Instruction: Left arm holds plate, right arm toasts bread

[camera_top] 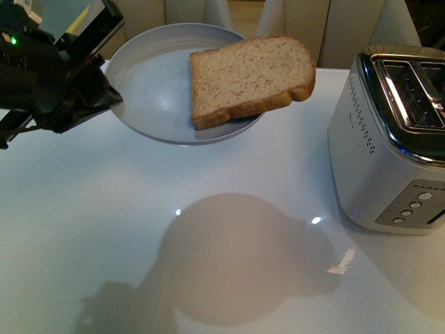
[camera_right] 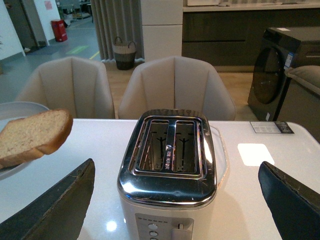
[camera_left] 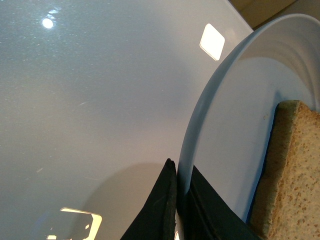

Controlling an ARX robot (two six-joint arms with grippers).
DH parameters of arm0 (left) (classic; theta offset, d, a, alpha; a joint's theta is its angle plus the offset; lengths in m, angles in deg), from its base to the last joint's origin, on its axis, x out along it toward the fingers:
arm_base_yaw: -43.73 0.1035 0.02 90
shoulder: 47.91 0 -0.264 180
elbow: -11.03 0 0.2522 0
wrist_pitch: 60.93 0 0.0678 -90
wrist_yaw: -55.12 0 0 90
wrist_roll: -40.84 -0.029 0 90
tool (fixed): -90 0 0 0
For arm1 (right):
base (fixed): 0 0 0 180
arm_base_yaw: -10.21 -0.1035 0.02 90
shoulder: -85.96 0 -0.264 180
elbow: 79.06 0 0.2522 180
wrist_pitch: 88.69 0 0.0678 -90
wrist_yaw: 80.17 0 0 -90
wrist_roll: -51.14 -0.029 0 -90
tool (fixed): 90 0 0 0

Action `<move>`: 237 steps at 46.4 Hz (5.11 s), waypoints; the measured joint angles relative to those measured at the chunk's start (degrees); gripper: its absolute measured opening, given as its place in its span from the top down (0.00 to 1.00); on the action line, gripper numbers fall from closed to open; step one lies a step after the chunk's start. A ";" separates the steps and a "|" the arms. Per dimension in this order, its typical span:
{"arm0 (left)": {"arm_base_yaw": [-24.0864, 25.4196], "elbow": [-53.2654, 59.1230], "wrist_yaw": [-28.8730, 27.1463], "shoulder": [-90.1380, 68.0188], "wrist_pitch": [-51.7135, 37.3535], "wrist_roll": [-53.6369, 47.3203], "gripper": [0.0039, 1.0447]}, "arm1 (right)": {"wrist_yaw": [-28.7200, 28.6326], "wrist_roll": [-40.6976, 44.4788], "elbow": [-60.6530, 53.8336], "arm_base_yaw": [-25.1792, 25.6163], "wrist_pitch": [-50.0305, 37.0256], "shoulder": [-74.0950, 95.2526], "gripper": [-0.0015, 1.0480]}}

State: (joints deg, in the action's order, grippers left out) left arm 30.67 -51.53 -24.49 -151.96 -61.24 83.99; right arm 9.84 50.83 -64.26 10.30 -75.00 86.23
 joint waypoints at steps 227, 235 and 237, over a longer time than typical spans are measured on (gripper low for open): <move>-9.40 -6.43 1.49 3.98 4.35 6.67 0.97 | 14.34 1.20 36.44 -7.87 -30.01 85.50 0.97; -9.40 -6.43 1.46 3.98 4.33 6.67 0.97 | 14.36 1.22 36.44 -7.87 -31.08 88.11 0.97; -9.40 -6.43 1.49 3.98 4.35 6.67 0.97 | 14.38 1.22 36.44 -7.87 -31.34 88.65 0.97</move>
State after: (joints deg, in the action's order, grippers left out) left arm 21.27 -57.95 -23.00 -147.98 -56.89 90.66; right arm 24.23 52.05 -27.83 2.44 -106.34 174.88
